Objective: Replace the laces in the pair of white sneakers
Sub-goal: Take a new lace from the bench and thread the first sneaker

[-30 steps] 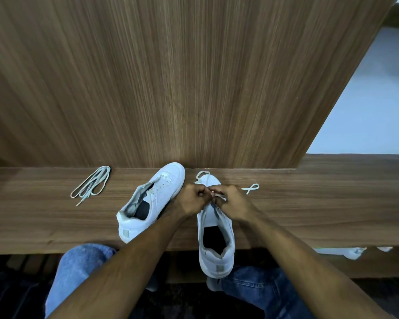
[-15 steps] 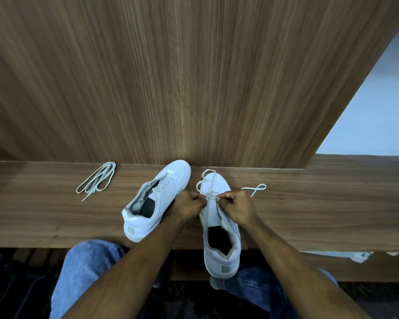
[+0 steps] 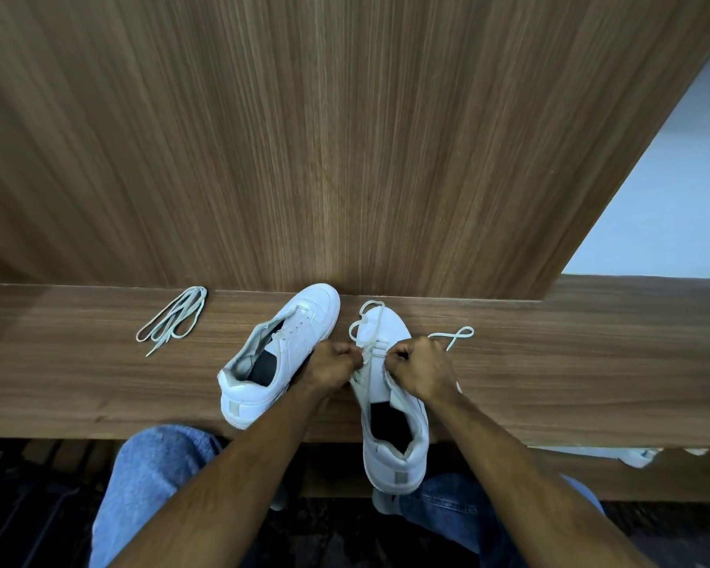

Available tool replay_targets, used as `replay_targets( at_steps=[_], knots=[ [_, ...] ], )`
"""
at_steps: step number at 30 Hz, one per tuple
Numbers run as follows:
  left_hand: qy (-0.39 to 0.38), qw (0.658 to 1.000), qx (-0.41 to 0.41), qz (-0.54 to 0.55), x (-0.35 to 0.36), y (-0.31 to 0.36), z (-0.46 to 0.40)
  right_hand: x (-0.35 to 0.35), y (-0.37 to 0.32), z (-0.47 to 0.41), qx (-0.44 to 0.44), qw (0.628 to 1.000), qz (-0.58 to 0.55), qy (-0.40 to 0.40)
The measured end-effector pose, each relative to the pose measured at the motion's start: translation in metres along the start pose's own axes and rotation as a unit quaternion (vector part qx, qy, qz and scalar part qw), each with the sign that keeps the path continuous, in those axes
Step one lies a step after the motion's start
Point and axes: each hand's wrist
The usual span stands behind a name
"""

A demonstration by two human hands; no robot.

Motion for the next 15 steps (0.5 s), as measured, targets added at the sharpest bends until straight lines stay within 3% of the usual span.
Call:
replay_targets(
  at_steps=[8, 13, 15],
  knots=[
    [-0.007, 1.0, -0.004, 0.014, 0.0, 0.006, 0.007, 0.002, -0.004, -0.001, -0.034, 0.999, 0.035, -0.007],
    [-0.019, 0.989, -0.063, 0.136, 0.001, 0.012, 0.015, 0.004, -0.002, 0.0, -0.086, 0.995, 0.039, -0.016],
    [-0.013, 0.994, -0.04, 0.096, 0.004, 0.012, 0.012, 0.007, -0.004, 0.001, -0.084, 0.995, 0.043, -0.009]
  ],
)
Point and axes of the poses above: each hand's wrist, its own z-axis away from the middle knuckle, its own x-axis out of the palm, y = z × x, and after that the axes turned 1 degree about z, right-handed
